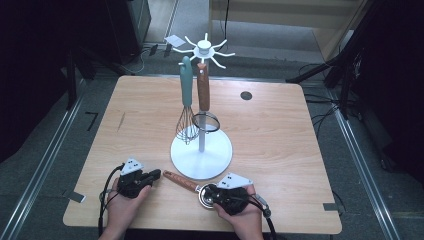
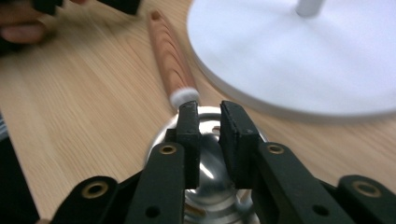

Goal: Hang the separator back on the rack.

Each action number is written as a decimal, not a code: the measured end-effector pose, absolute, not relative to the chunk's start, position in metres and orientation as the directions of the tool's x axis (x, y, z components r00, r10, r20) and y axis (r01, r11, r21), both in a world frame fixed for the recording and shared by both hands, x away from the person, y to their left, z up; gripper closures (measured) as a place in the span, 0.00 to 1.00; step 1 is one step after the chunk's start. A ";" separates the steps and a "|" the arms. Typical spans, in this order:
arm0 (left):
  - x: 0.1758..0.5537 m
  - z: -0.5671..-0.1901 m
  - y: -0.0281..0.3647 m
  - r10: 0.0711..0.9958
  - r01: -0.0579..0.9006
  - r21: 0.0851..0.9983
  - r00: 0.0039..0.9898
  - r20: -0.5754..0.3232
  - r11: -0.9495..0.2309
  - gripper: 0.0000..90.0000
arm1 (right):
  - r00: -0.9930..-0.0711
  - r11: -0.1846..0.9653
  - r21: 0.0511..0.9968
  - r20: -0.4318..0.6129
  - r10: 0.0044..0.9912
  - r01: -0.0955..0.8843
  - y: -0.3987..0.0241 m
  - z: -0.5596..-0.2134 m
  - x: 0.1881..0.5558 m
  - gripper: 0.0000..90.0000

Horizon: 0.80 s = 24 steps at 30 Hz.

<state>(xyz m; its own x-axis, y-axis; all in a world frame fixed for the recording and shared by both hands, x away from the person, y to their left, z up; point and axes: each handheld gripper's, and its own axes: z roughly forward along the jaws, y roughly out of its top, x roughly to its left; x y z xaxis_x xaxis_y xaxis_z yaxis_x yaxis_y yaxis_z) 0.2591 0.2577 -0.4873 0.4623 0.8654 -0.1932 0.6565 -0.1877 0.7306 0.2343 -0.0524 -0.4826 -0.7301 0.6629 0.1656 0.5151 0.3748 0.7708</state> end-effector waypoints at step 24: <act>0.263 -0.488 0.253 0.859 0.658 0.728 0.472 -0.197 -0.194 0.95 | -0.804 0.481 0.742 0.129 0.580 0.466 -0.024 -0.493 0.248 0.79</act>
